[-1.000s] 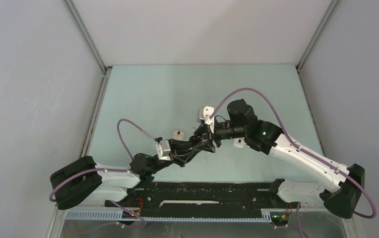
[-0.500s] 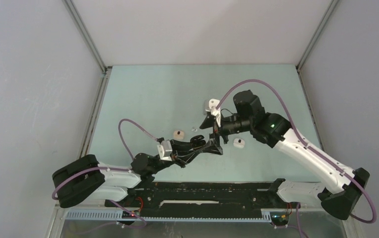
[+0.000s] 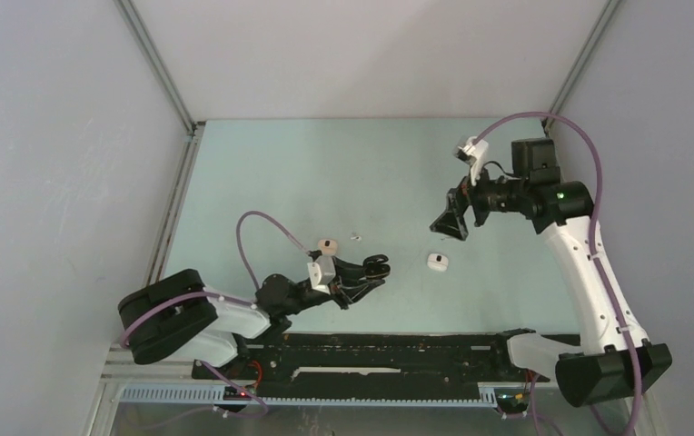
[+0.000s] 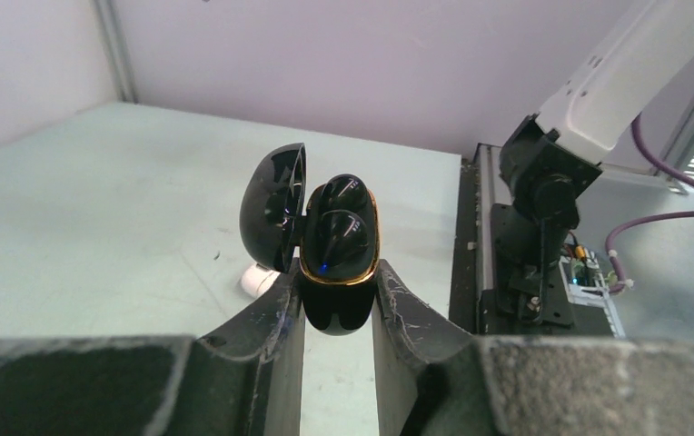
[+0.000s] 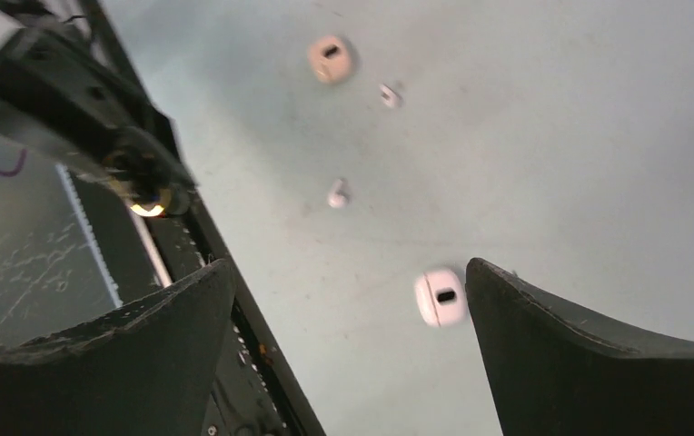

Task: Insert the wireless bluetooth earbuds into the charging case
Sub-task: Close the charging case with the earbuds, then place the charging case with the earbuds at the center of the board.

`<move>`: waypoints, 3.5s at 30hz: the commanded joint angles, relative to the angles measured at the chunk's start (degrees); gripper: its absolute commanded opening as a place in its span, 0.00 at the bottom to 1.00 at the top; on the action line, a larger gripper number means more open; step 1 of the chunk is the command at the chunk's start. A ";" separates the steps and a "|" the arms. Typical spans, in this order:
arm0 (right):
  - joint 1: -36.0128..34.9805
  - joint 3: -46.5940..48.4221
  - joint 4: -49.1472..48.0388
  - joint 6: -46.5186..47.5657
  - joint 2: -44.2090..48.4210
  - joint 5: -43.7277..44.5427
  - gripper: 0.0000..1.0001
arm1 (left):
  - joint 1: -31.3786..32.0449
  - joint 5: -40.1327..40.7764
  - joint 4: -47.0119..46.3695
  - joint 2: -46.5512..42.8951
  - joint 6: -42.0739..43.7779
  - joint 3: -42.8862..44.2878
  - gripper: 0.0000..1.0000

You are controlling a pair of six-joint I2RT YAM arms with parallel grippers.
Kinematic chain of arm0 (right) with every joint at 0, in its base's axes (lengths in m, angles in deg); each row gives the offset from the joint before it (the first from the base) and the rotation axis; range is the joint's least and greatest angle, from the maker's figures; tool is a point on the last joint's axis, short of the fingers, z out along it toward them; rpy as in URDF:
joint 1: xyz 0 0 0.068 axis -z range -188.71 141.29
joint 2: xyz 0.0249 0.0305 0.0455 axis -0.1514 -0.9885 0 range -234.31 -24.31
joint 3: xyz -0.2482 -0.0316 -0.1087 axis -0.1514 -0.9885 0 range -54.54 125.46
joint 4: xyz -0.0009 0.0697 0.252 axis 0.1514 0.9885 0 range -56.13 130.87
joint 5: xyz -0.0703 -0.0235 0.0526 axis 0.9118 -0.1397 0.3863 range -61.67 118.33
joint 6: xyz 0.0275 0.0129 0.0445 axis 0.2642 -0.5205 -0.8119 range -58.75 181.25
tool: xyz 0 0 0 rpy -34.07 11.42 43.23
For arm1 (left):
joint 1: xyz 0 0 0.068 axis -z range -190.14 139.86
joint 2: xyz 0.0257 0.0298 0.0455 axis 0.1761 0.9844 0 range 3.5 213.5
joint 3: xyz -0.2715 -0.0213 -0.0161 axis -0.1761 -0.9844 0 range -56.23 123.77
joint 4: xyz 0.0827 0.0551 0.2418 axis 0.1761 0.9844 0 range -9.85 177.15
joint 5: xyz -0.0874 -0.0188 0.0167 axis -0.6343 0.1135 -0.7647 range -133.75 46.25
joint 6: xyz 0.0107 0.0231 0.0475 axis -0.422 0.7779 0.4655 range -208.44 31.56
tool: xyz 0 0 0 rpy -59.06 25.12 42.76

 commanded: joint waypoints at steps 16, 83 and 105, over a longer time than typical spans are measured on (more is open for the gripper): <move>-8.21 -22.65 -15.26 3.84 9.30 -9.53 1.00 | 2.03 1.03 32.69 -13.68 -0.04 9.73 0.00; 11.26 -29.32 -28.17 -11.39 13.65 18.04 1.00 | -7.81 1.13 77.21 30.74 -40.24 55.85 0.21; -1.53 -28.39 -21.81 4.95 -1.44 30.73 0.90 | -11.11 13.43 94.37 11.84 -27.31 46.05 0.51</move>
